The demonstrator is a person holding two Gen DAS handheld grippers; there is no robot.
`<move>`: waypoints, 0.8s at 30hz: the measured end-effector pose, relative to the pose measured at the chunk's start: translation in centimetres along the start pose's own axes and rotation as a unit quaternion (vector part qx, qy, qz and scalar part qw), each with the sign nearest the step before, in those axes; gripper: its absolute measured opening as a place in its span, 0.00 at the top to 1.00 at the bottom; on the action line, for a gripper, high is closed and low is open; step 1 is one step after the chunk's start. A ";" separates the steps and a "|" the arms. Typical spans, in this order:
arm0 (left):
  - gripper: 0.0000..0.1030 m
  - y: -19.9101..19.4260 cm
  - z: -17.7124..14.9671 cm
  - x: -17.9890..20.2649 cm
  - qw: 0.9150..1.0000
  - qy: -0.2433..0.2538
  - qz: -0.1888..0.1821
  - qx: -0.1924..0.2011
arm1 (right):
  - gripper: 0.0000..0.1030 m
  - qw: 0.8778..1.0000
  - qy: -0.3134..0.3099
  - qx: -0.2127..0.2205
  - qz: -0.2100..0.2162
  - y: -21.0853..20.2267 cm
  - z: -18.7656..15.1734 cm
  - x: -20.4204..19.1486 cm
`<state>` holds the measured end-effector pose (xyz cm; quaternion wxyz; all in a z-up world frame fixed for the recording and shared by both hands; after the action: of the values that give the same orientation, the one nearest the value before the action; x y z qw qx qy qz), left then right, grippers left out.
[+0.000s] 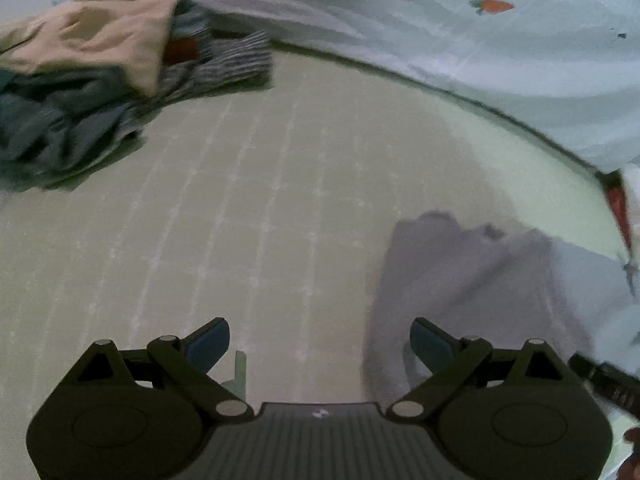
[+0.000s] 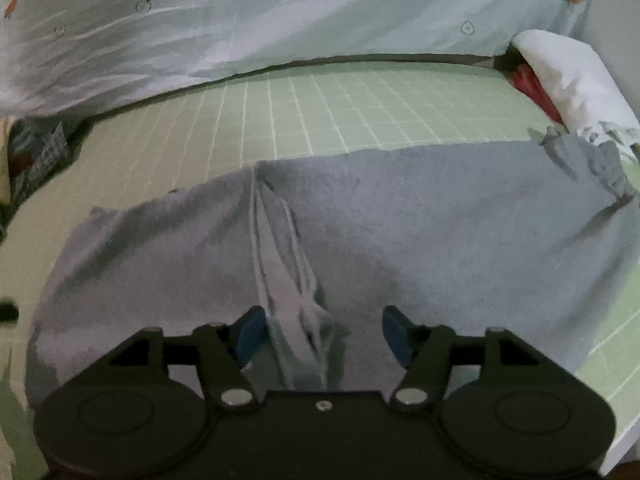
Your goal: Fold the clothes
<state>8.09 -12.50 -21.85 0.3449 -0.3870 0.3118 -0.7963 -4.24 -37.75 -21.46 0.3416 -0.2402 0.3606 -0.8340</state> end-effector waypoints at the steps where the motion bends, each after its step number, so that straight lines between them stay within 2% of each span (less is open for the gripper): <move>1: 0.06 0.7 0.3 0.5 1.000 0.004 -0.007 -0.003 | 0.30 1.000 0.002 -0.001 -0.002 0.1 0.1 0.5; 5: 0.08 3.6 1.3 2.1 0.999 0.009 -0.033 -0.016 | 0.27 1.000 0.024 -0.005 -0.016 0.6 0.6 2.6; 8: 0.20 5.5 1.6 2.7 0.998 -0.006 -0.053 -0.027 | 0.27 0.999 0.040 -0.012 -0.032 0.8 0.6 4.4; 10: 0.31 6.5 1.7 2.9 0.998 -0.013 -0.059 -0.035 | 0.27 0.998 0.048 -0.018 -0.044 0.9 0.4 5.5; 11: 0.32 6.7 1.8 3.1 0.997 -0.011 -0.064 -0.035 | 0.27 0.997 0.051 -0.021 -0.048 1.1 0.3 6.0; 13: 0.66 7.1 2.1 3.4 0.997 -0.008 -0.072 -0.035 | 0.27 0.996 0.058 -0.028 -0.055 1.3 0.1 6.9; 14: 0.75 7.2 2.3 3.4 0.997 -0.012 -0.073 -0.032 | 0.27 0.996 0.060 -0.031 -0.058 1.4 0.1 7.2; 15: 0.90 7.1 2.4 3.3 0.997 -0.019 -0.072 -0.023 | 0.27 0.996 0.060 -0.034 -0.059 1.5 -0.1 7.5; 18: 0.94 6.1 3.1 2.5 0.998 -0.031 -0.055 0.021 | 0.27 0.996 0.055 -0.039 -0.058 1.7 -0.2 8.4; 20: 0.94 5.3 3.4 1.5 0.998 -0.046 -0.018 0.047 | 0.27 0.996 0.053 -0.041 -0.056 1.9 -0.2 9.0; 22: 0.93 5.1 3.3 0.7 0.997 -0.064 0.005 0.048 | 0.27 0.996 0.051 -0.043 -0.052 2.1 -0.2 9.7; 24: 0.87 5.1 3.0 0.3 0.995 -0.081 0.024 0.042 | 0.27 0.996 0.053 -0.046 -0.049 2.6 -0.2 10.7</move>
<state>12.04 -16.30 -24.13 0.4045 -0.4280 0.2579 -0.7660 -10.33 -46.93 -21.92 0.2691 -0.2287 0.4043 -0.8437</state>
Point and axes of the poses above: each gripper's, at about its wrist camera, not at the fingertips, and y roughly the way its jaws point, x to its right, z to its top, the point moved 7 cm from there along y, roughly the way its jaws point, and after that the axes turned 13 degrees about -z, right-handed, at the moved point
